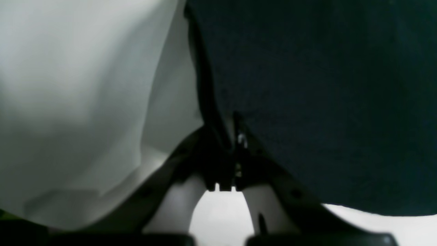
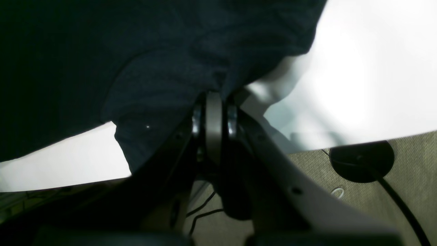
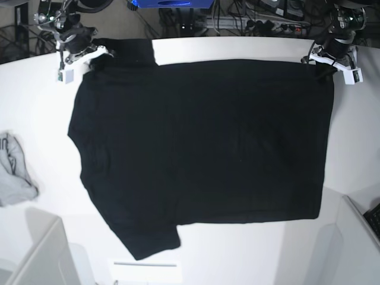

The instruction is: Fold the T-shirt properly

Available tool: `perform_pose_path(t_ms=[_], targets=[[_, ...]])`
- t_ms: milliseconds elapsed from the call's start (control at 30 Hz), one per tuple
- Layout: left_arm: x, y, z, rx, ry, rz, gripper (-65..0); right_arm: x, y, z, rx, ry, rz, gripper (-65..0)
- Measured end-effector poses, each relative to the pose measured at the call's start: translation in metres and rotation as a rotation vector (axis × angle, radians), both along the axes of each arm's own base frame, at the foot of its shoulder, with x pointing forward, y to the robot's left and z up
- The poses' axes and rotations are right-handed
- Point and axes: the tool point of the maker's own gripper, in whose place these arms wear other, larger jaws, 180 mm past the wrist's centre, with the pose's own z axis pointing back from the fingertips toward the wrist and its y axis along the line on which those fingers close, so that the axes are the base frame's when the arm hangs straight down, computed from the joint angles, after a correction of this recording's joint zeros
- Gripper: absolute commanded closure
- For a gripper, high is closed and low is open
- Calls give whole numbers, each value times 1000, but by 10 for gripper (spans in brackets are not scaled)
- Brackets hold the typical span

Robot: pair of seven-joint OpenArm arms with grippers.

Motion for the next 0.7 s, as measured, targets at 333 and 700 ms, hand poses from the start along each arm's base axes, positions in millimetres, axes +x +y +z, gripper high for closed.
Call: perform_pose_path(t_ms=[333,700], targets=[[29,-8,5,-33,4,-30,0,36,5,12,9,-34,40,0],[43,-1,8,-52,2,48,0,85,12,36,25,-91,88,0]])
